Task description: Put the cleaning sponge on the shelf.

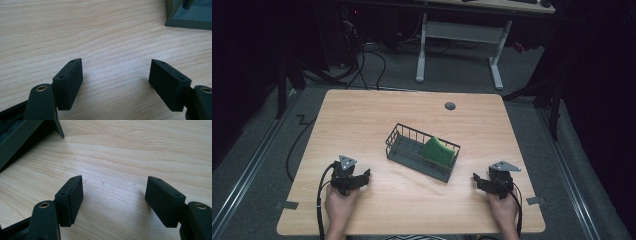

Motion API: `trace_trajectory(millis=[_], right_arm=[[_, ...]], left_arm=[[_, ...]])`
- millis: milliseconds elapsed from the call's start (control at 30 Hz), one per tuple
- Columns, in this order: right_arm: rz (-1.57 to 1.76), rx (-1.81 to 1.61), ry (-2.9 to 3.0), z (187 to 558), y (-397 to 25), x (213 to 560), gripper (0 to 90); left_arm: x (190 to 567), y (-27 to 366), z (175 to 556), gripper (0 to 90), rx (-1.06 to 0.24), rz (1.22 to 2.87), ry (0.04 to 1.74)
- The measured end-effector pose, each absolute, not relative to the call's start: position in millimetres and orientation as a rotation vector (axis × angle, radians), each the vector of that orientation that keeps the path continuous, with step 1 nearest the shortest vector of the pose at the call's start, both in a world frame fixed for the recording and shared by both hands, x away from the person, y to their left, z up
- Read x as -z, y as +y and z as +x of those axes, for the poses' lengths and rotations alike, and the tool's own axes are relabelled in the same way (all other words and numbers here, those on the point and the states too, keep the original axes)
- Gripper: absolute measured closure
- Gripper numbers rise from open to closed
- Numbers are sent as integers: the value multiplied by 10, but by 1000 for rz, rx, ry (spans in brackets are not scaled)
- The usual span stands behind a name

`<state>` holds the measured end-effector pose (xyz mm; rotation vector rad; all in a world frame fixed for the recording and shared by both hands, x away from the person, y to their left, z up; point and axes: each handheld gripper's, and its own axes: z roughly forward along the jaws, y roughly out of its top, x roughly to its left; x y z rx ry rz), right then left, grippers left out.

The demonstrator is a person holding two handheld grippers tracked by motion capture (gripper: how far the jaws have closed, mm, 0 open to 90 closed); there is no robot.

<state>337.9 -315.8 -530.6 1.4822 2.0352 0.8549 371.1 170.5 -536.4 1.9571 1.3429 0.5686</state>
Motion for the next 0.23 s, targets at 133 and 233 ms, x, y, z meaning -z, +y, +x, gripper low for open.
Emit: trace_trajectory(millis=[133, 233], right_arm=[[1481, -855, 2035, 3379, -3159, 5307, 307], [1481, -855, 2035, 3379, -3159, 5307, 307]], left_arm=[[5365, 1704, 3711, 278, -570, 1957, 1344], [5364, 1707, 3711, 277, -569, 1957, 1344]])
